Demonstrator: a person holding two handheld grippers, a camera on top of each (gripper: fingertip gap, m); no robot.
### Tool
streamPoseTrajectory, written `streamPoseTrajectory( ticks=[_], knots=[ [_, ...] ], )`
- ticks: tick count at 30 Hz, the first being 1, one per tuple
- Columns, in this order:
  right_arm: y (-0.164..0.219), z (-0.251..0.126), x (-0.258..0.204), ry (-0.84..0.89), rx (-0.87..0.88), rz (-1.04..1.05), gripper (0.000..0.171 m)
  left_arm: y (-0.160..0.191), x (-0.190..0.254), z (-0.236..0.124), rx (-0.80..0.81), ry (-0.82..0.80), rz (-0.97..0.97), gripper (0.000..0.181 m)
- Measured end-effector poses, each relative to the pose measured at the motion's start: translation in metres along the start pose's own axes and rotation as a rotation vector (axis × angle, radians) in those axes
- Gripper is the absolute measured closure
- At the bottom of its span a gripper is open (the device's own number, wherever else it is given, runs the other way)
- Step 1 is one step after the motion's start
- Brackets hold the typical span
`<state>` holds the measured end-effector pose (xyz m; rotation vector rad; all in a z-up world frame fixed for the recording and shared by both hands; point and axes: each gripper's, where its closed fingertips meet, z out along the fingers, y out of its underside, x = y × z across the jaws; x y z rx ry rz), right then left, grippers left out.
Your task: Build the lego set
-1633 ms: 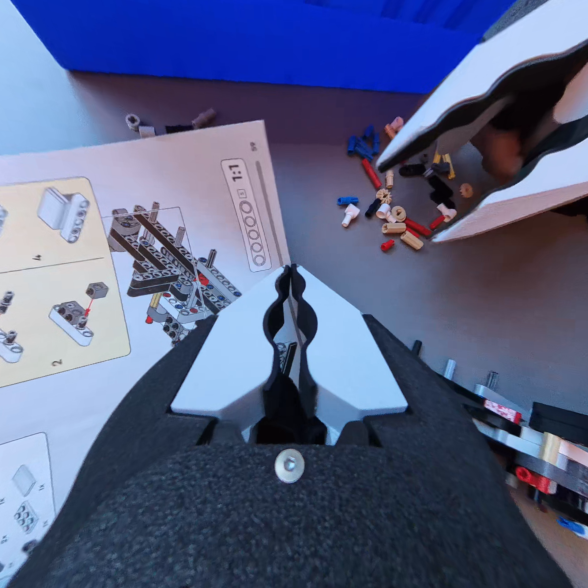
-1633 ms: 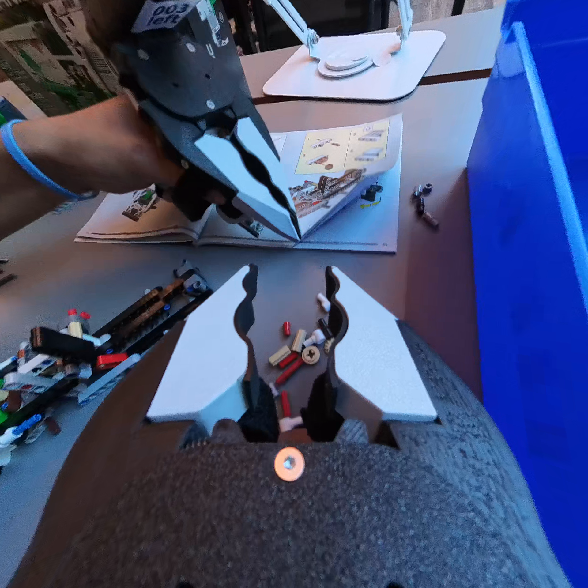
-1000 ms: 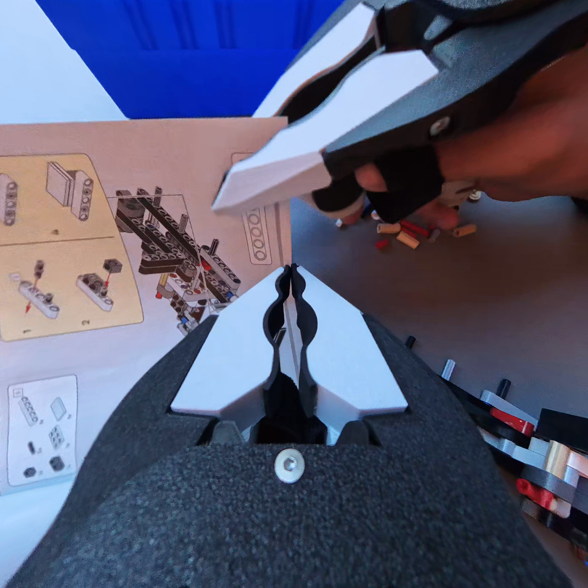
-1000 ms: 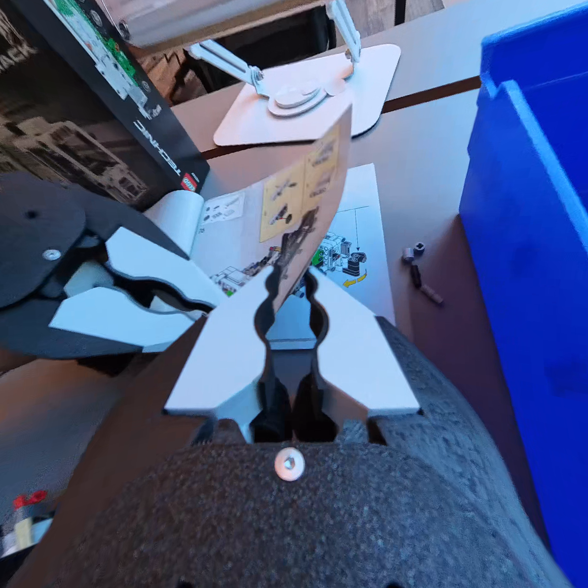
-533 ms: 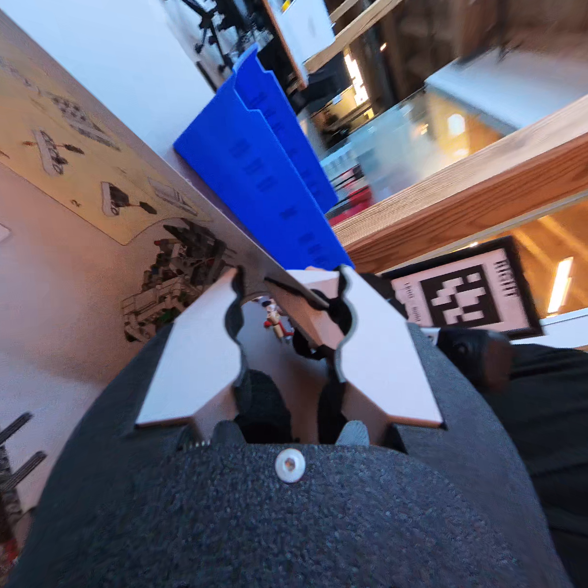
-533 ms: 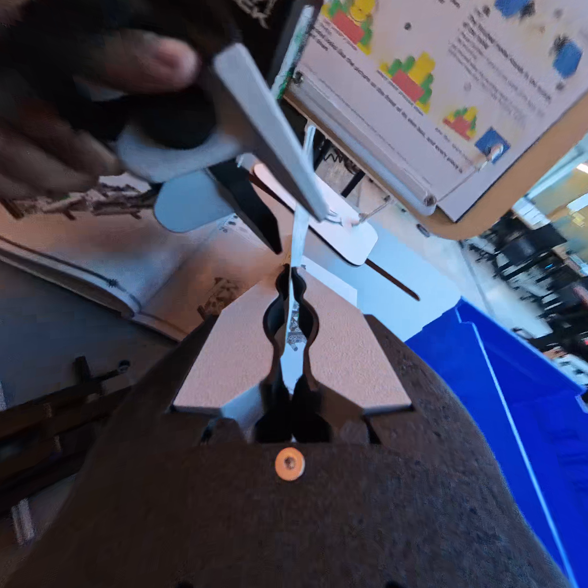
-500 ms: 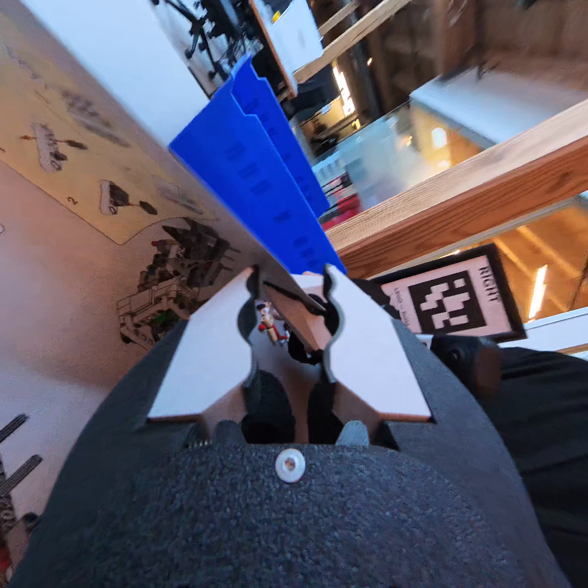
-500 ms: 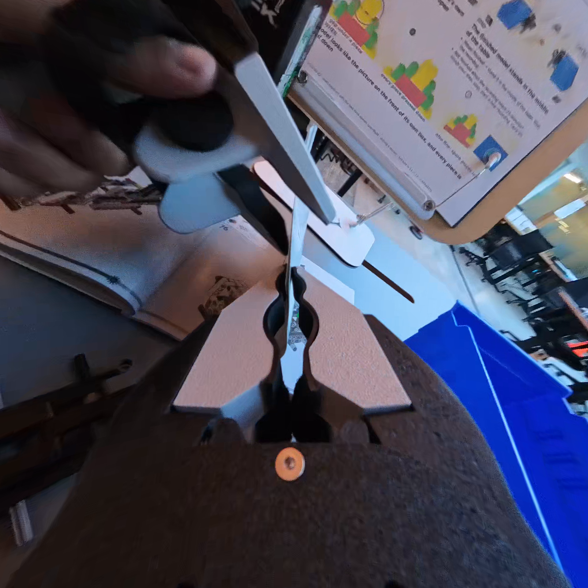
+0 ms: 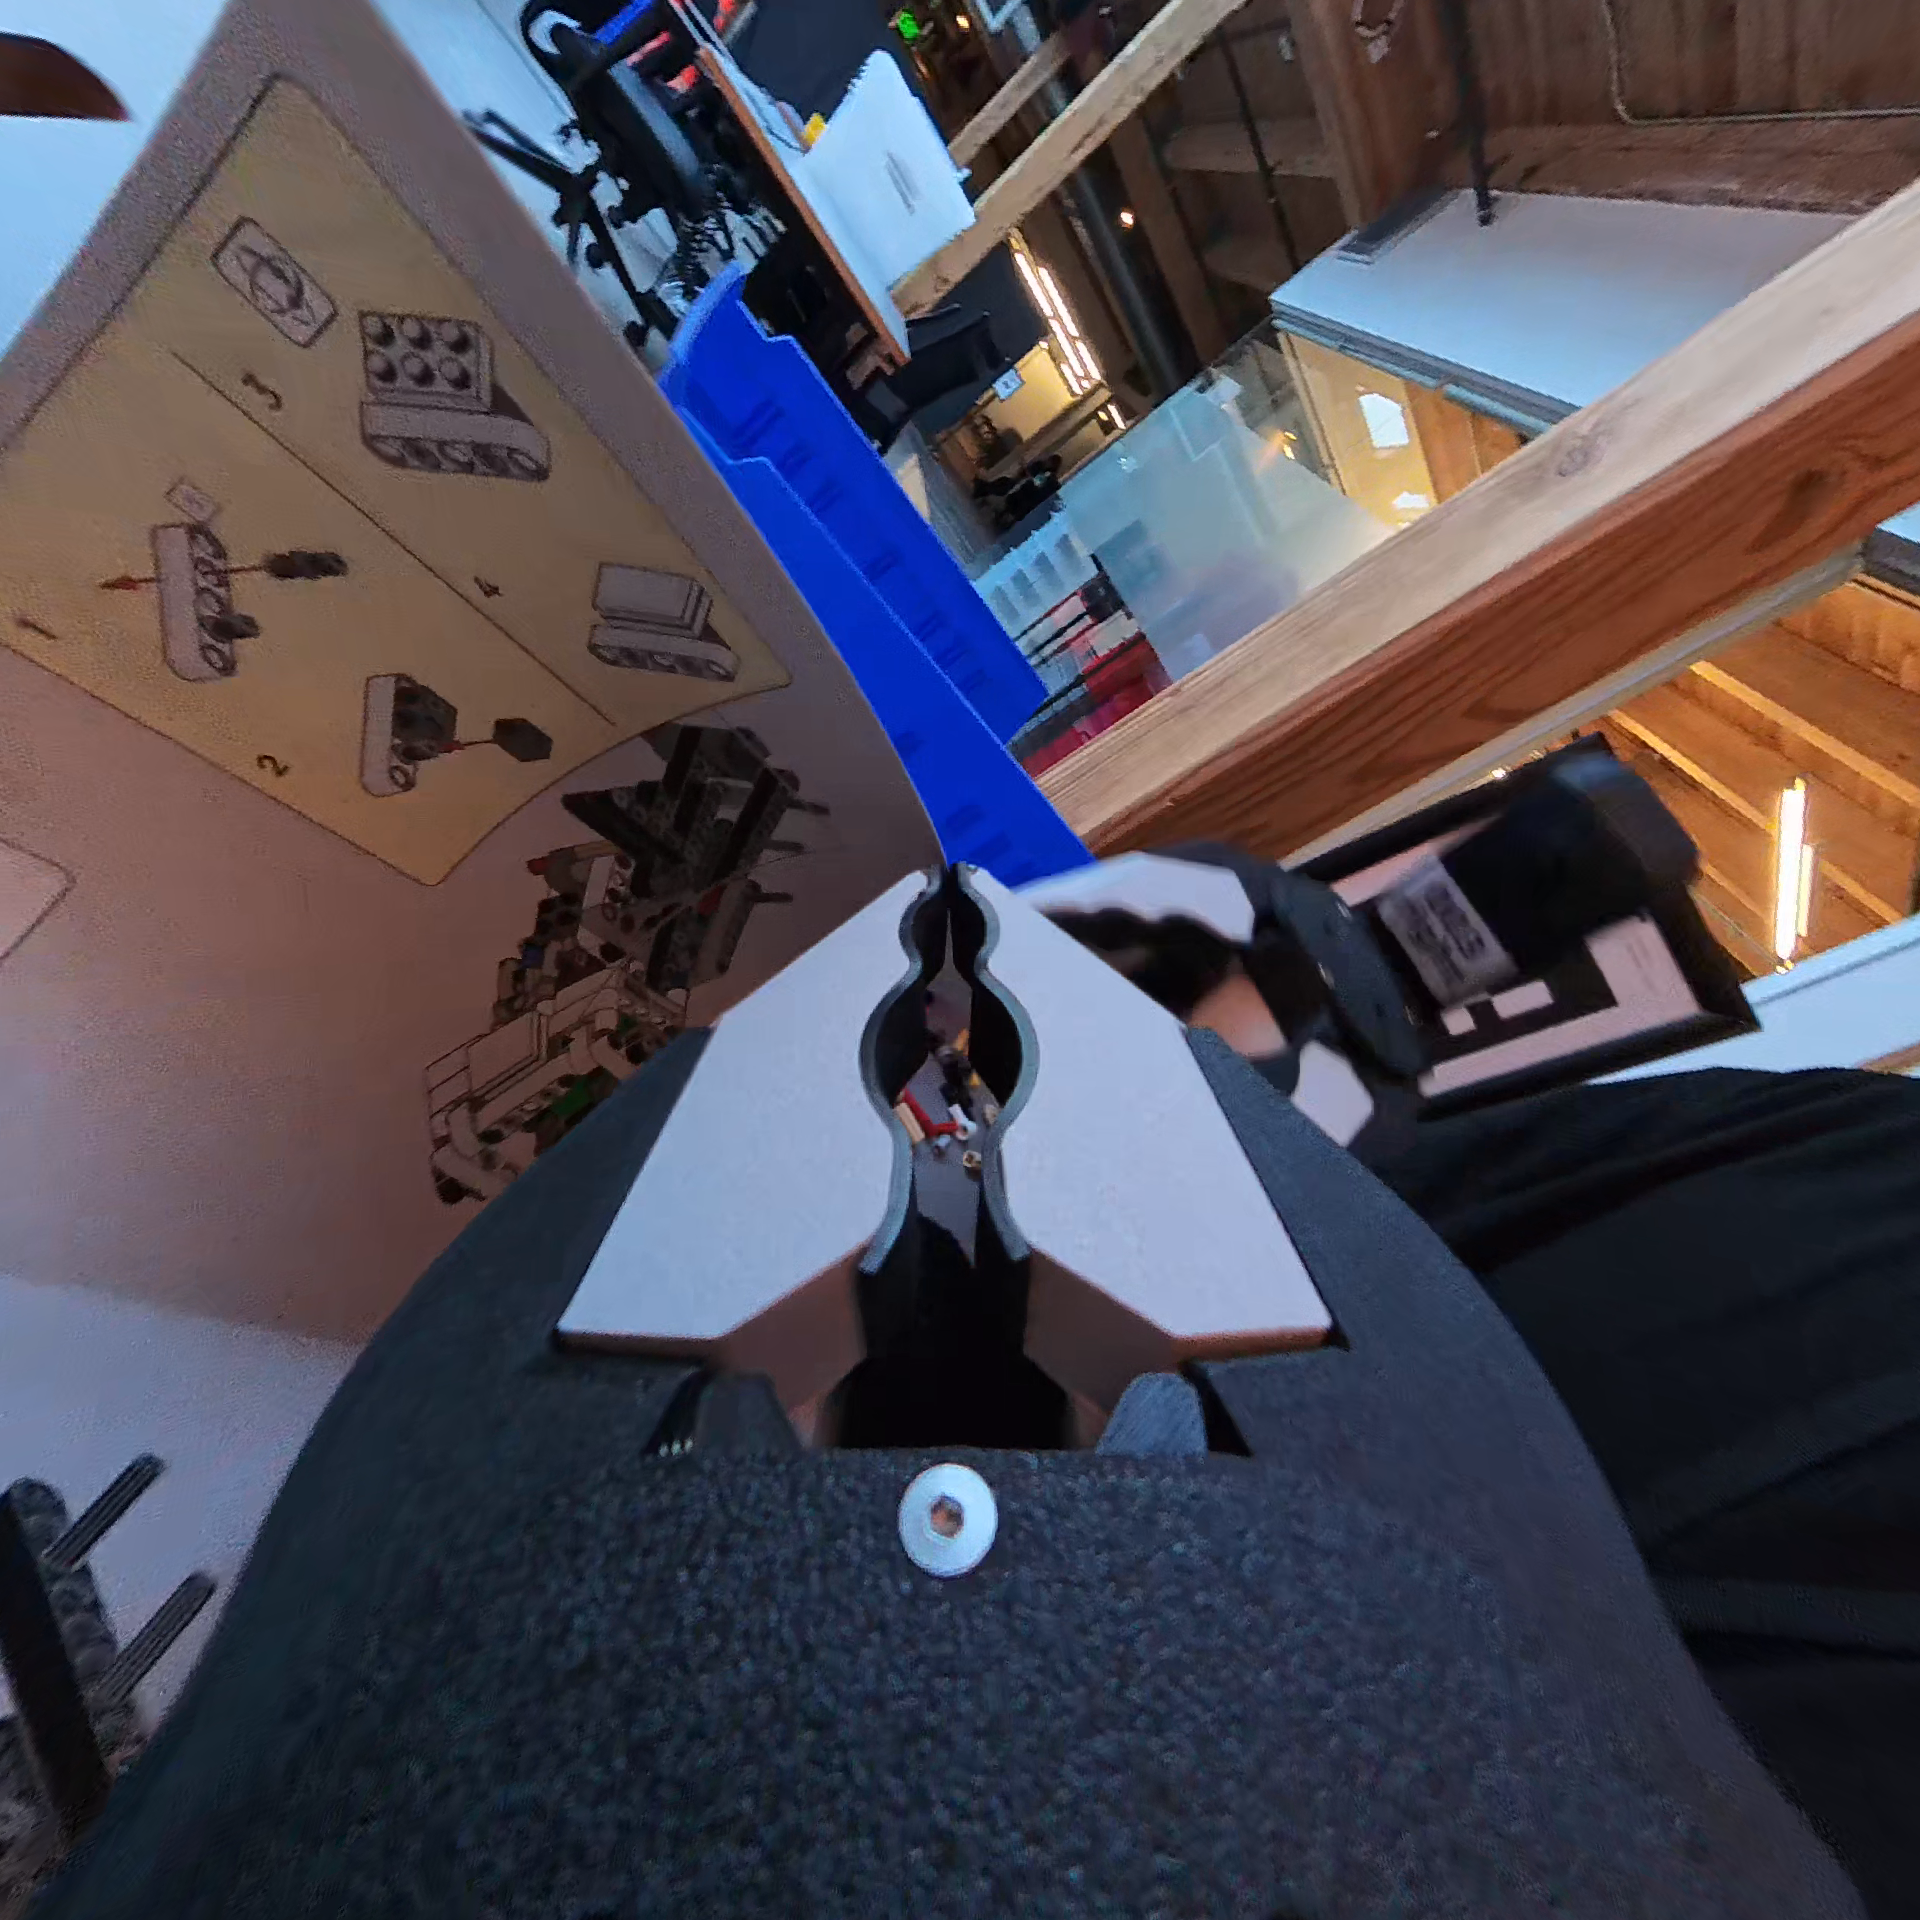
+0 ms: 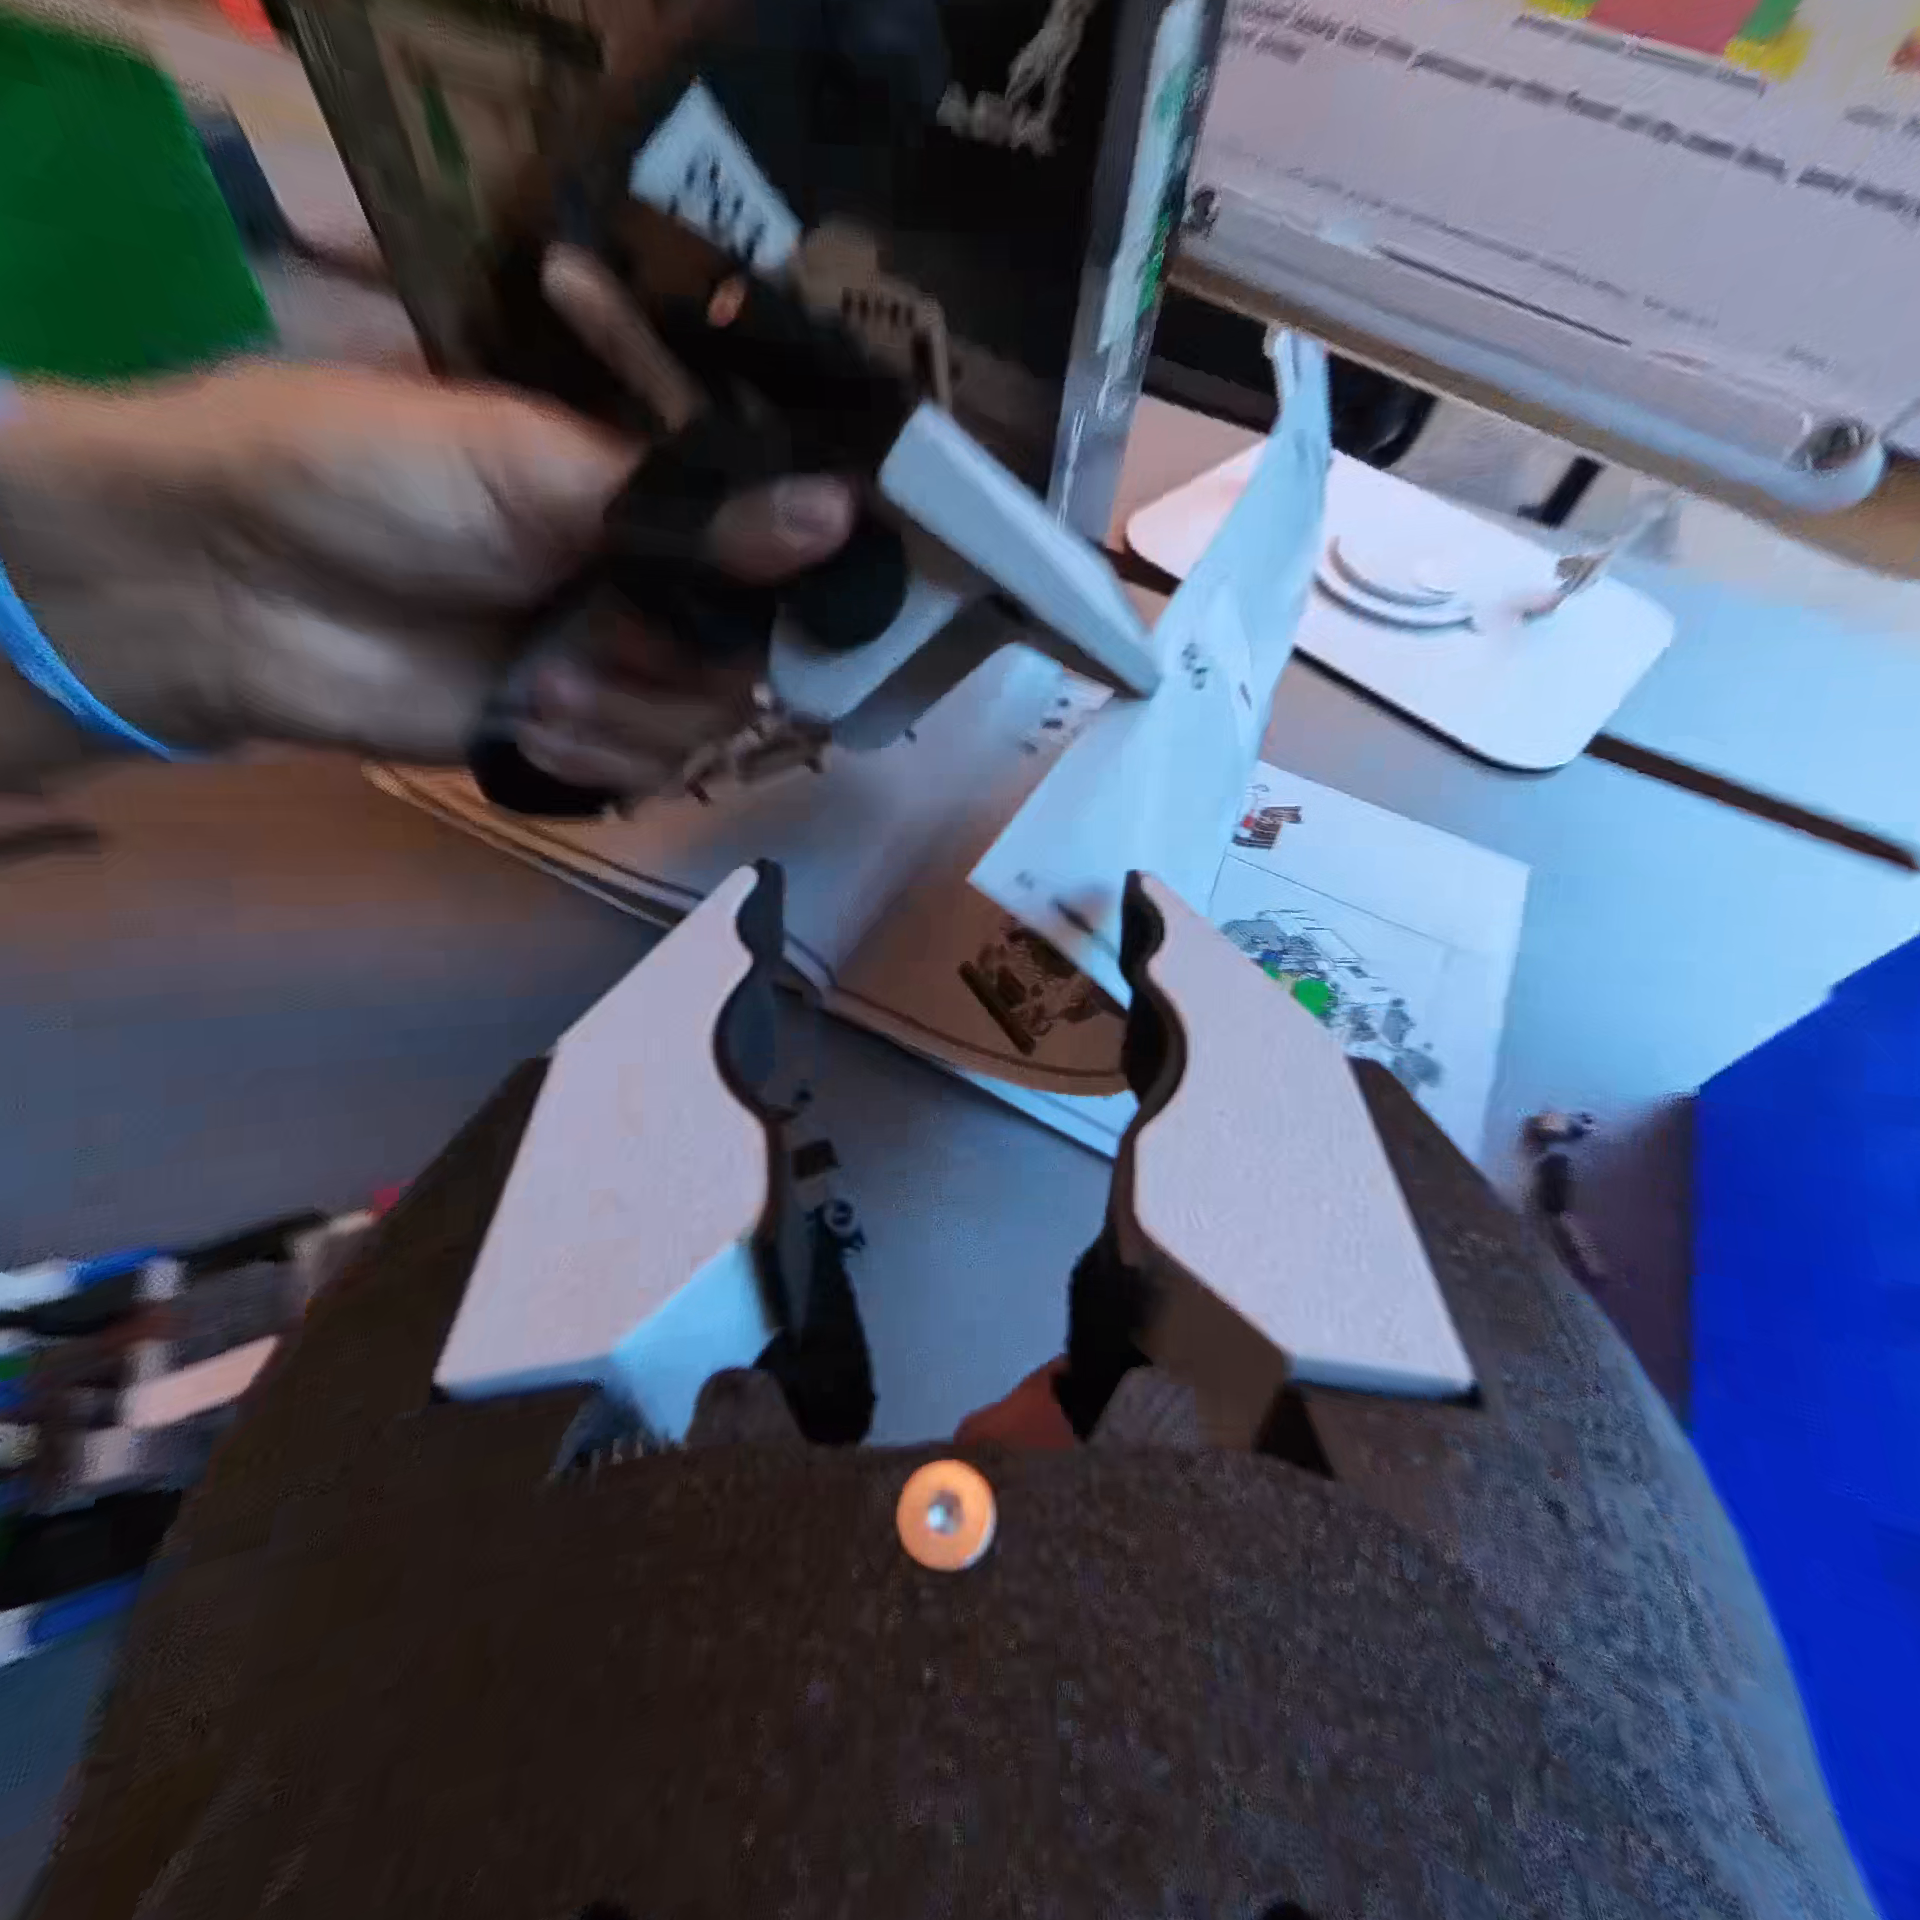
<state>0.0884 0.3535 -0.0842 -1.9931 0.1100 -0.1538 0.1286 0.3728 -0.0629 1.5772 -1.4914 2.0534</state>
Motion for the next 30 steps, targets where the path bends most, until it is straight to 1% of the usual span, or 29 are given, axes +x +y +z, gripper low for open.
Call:
streamPoseTrajectory(
  ticks=[1, 3, 5, 6, 7, 8, 9, 12, 16, 26, 30],
  knots=[
    [-0.007, -0.003, 0.007, -0.034, 0.018, 0.083, 0.101, 0.0, 0.004, 0.001, -0.003, 0.021, 0.006, 0.181],
    [-0.016, 0.002, 0.022, -0.108, 0.041, 0.201, 0.084, 0.0, 0.008, 0.002, 0.001, 0.045, 0.013, 0.181],
    [-0.015, 0.018, 0.03, -0.203, 0.041, 0.29, 0.074, 0.0, 0.011, 0.002, 0.009, 0.066, 0.022, 0.181],
    [-0.012, 0.025, 0.03, -0.257, 0.026, 0.331, 0.075, -0.001, 0.012, 0.002, 0.018, 0.077, 0.023, 0.181],
    [-0.009, 0.029, 0.026, -0.325, 0.016, 0.374, 0.083, -0.001, 0.014, 0.002, 0.025, 0.091, 0.02, 0.181],
    [-0.008, 0.03, 0.023, -0.378, 0.019, 0.414, 0.097, -0.002, 0.015, 0.002, 0.028, 0.108, 0.016, 0.181],
    [-0.009, 0.029, 0.018, -0.421, 0.03, 0.438, 0.101, -0.002, 0.017, 0.003, 0.028, 0.125, 0.014, 0.18],
    [-0.01, 0.025, 0.012, -0.484, 0.062, 0.462, 0.116, -0.001, 0.021, 0.005, 0.027, 0.172, 0.009, 0.177],
    [-0.013, 0.02, 0.008, -0.544, 0.092, 0.491, 0.118, -0.001, 0.021, 0.008, 0.02, 0.22, -0.007, 0.173],
    [-0.018, 0.012, 0.012, -0.602, 0.135, 0.554, 0.121, 0.001, 0.023, 0.014, 0.002, 0.237, 0.054, 0.177],
    [-0.017, 0.012, 0.012, -0.582, 0.136, 0.521, 0.126, 0.001, 0.023, 0.016, -0.004, 0.226, 0.064, 0.179]
  ],
)
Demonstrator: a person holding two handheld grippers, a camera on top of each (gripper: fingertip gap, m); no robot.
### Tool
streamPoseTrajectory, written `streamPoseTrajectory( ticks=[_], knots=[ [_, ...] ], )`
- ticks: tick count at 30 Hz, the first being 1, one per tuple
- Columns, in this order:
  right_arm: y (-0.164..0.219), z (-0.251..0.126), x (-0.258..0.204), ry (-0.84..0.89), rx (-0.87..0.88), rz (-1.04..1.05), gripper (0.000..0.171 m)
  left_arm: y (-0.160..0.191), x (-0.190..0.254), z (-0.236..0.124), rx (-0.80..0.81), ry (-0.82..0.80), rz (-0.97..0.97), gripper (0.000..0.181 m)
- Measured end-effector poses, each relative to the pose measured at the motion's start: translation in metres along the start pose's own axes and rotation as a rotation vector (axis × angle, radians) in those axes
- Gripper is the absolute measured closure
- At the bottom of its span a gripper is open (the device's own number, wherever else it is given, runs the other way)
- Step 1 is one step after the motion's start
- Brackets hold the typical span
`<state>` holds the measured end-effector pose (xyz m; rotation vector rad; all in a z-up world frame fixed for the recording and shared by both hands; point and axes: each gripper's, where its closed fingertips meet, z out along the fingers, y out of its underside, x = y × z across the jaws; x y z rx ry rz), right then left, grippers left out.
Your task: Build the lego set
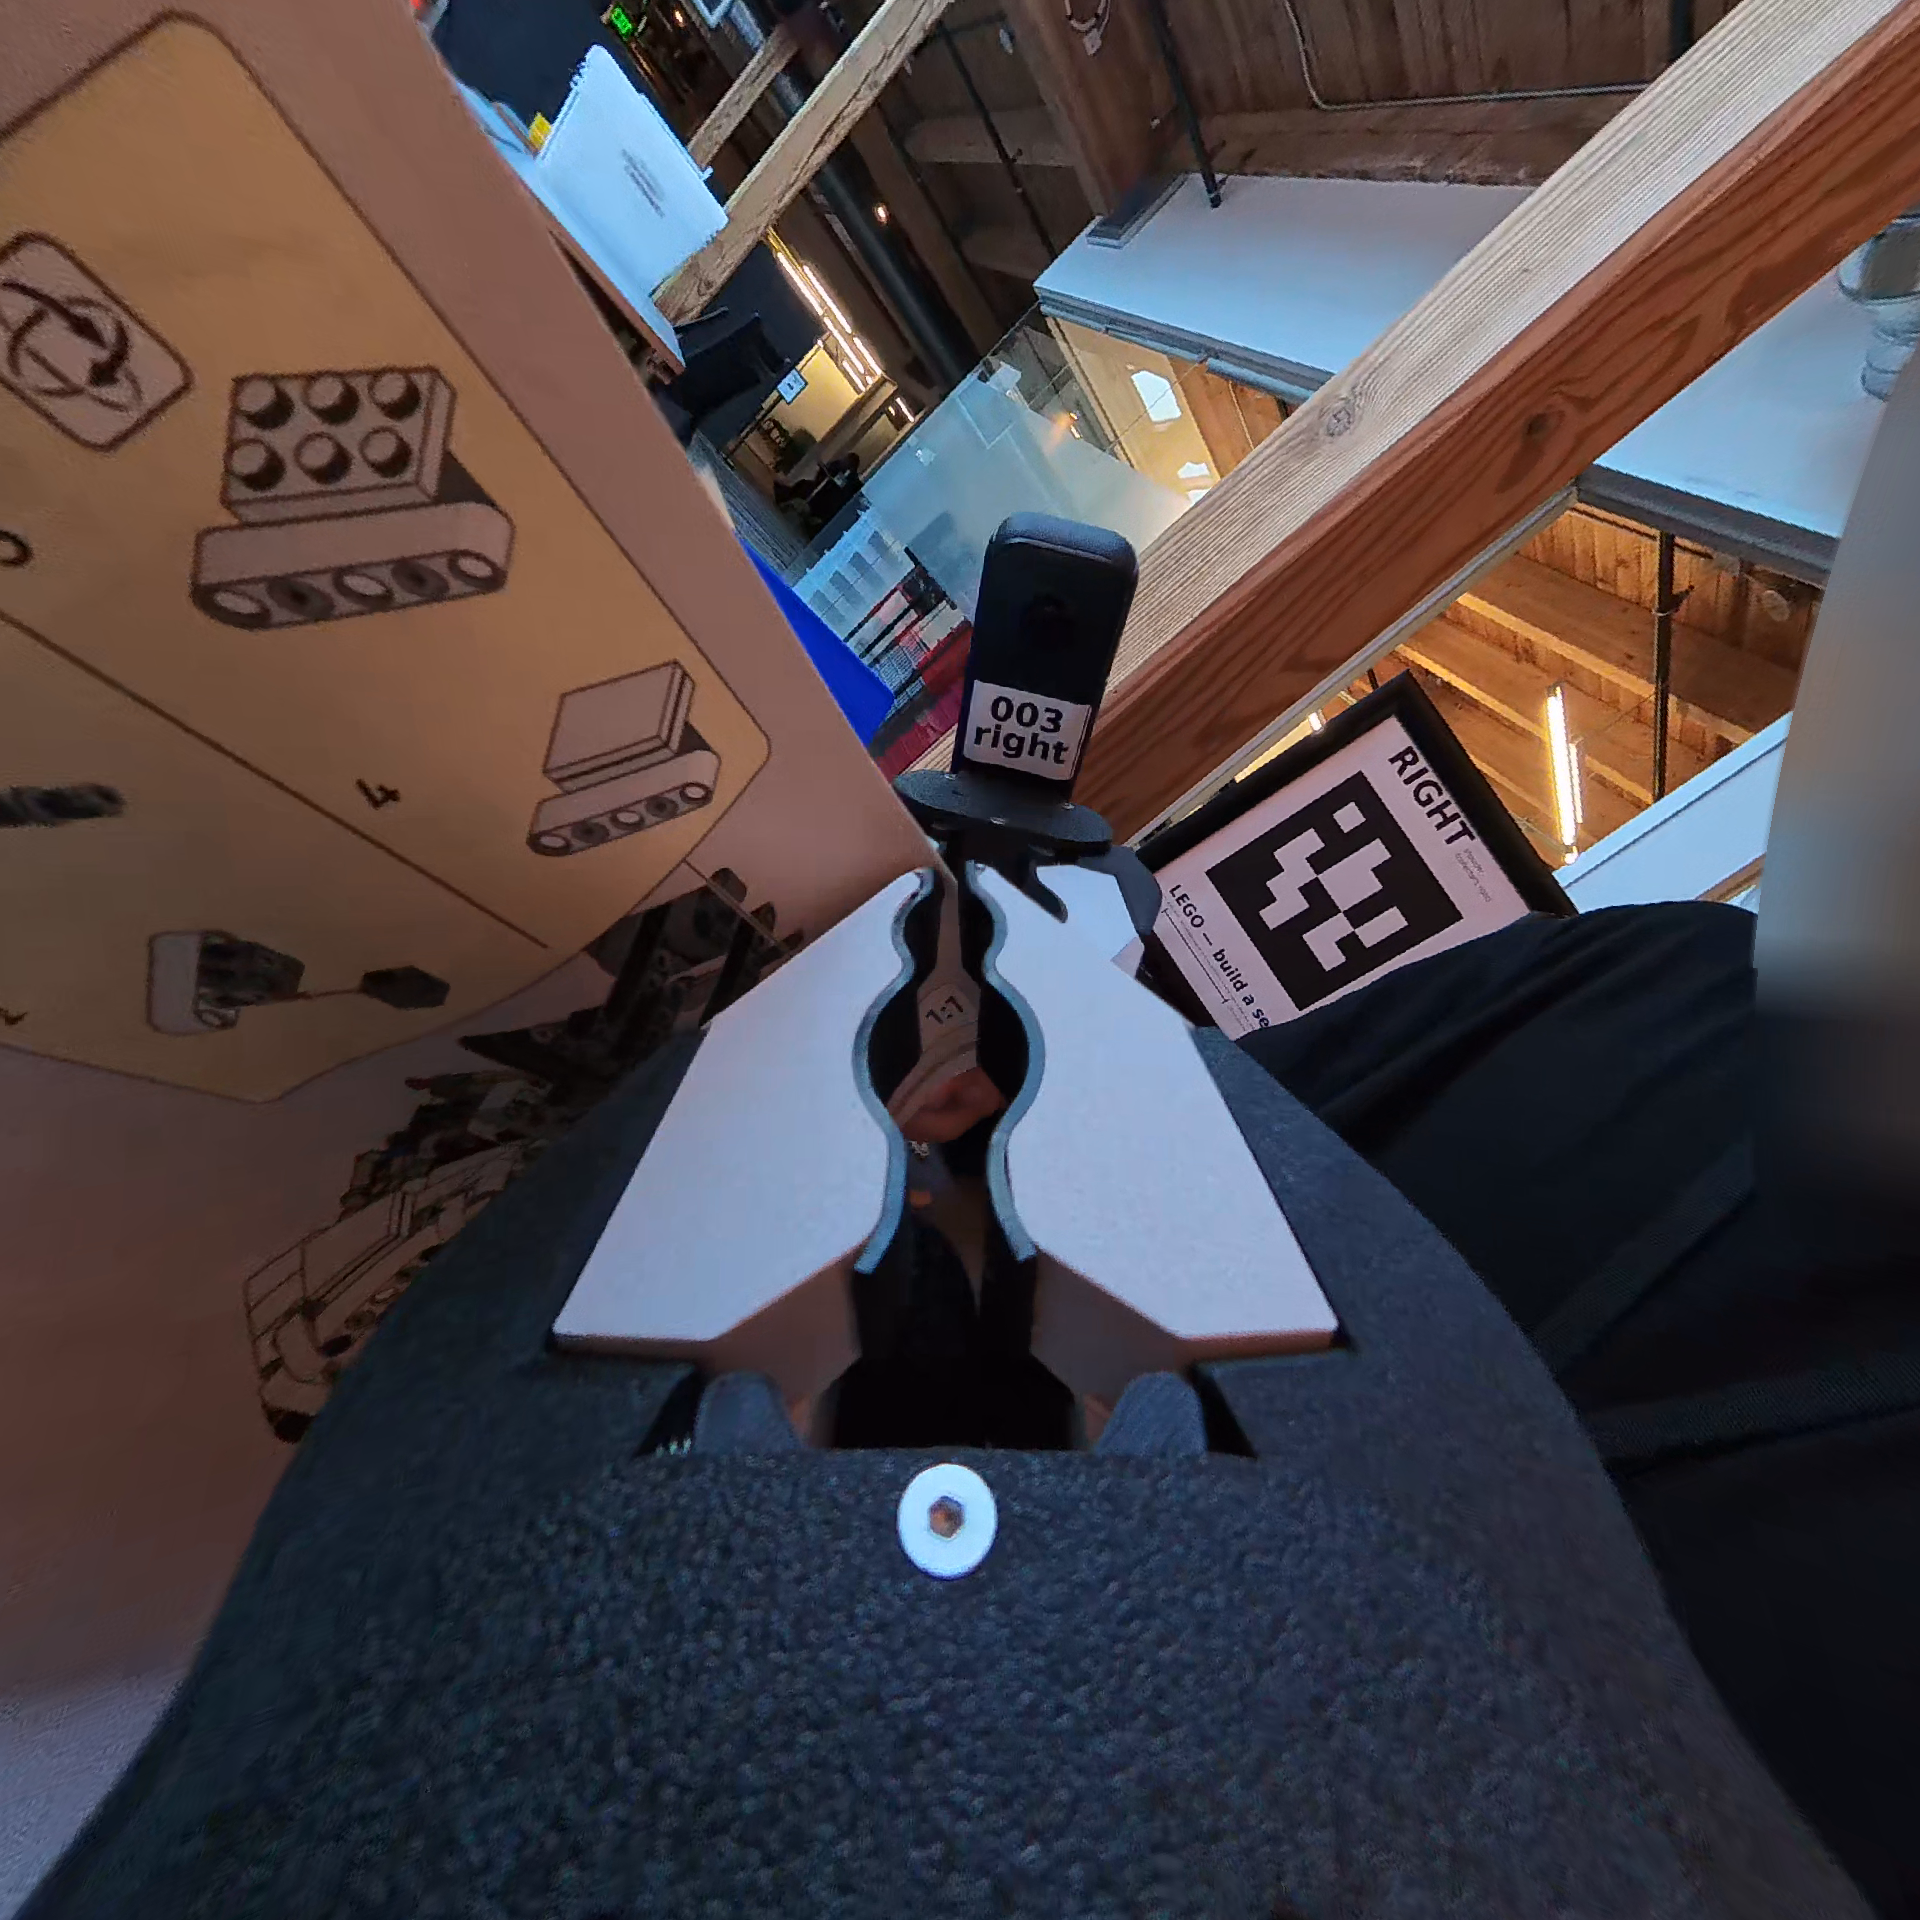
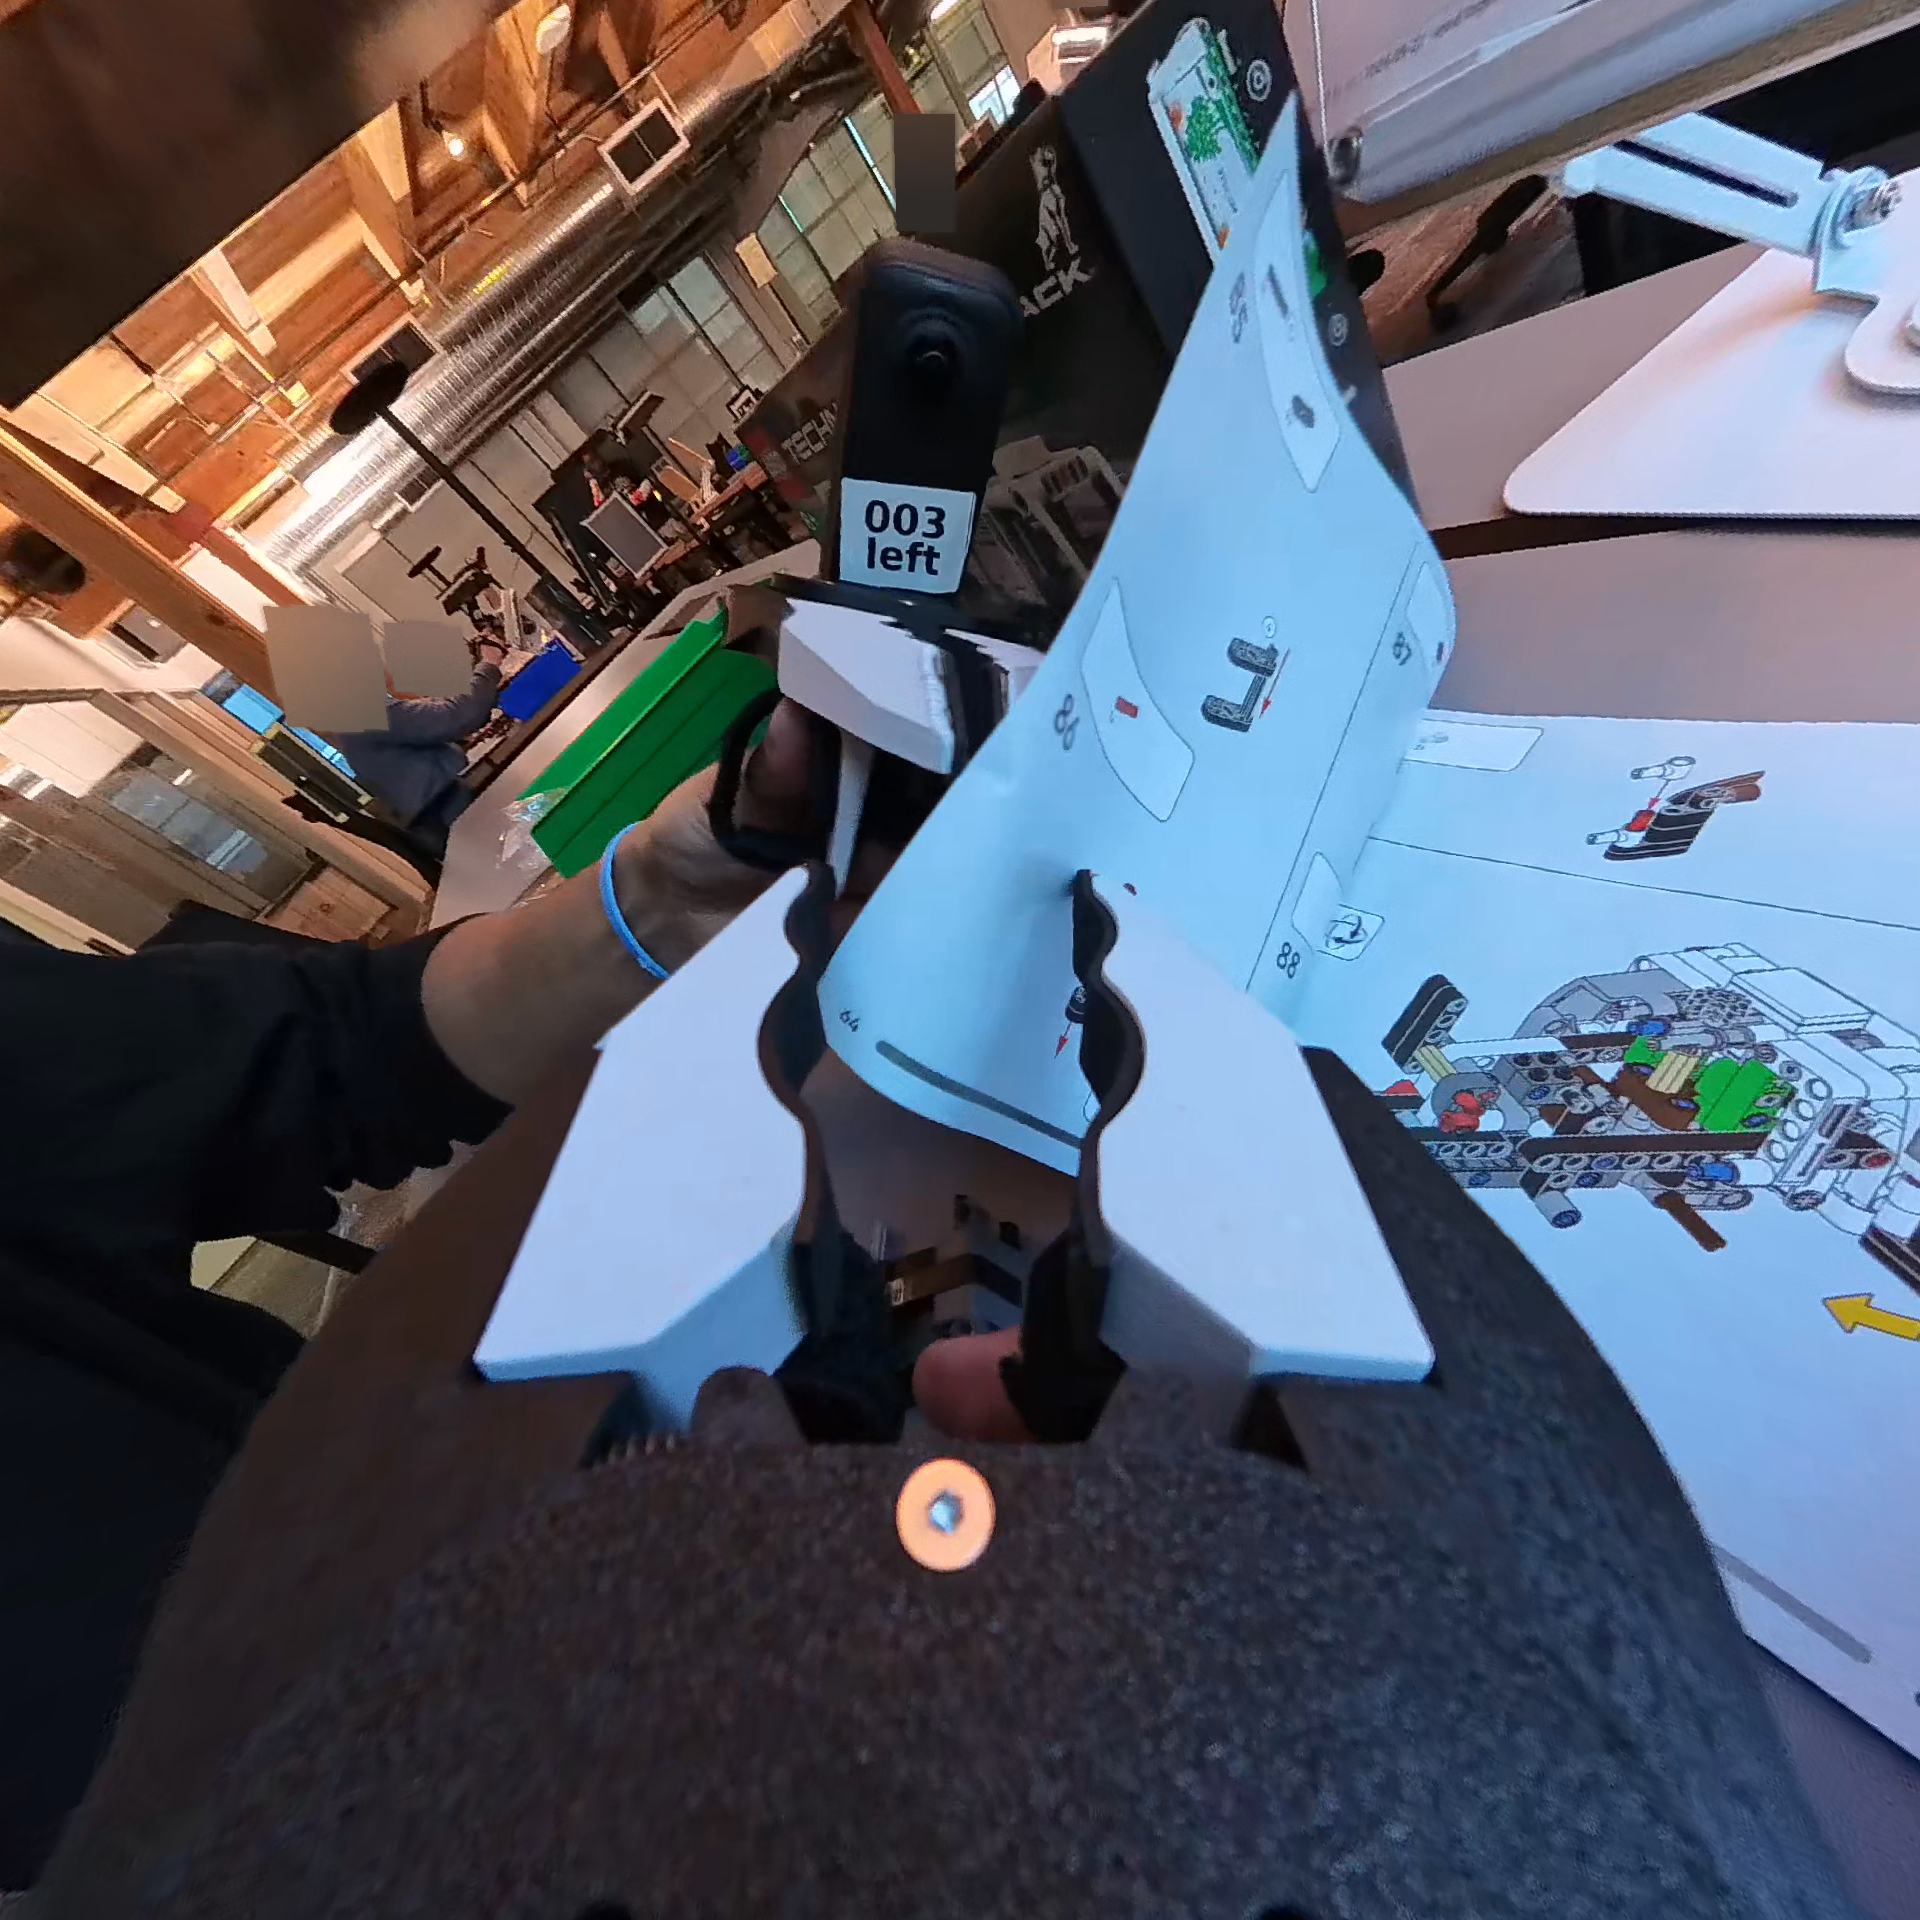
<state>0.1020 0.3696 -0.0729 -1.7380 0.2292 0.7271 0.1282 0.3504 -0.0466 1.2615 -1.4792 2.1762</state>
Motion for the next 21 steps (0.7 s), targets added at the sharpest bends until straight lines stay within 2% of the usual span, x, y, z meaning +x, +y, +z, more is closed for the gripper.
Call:
streamPoseTrajectory(
  ticks=[13, 16, 19, 21],
  knots=[
    [0.001, 0.001, -0.003, 0.02, -0.01, -0.051, 0.126, 0.002, -0.006, -0.004, 0.004, -0.07, -0.005, 0.179],
    [0.004, 0.002, -0.001, 0.077, -0.027, -0.136, 0.122, 0.008, -0.017, -0.017, -0.013, -0.202, -0.023, 0.156],
    [0.012, 0.007, 0.0, 0.111, -0.073, -0.203, 0.122, 0.015, -0.033, -0.028, -0.027, -0.334, -0.05, 0.118],
    [0.017, 0.01, 0.0, 0.132, -0.096, -0.233, 0.122, 0.02, -0.035, -0.026, -0.049, -0.331, -0.095, 0.106]
  ],
)
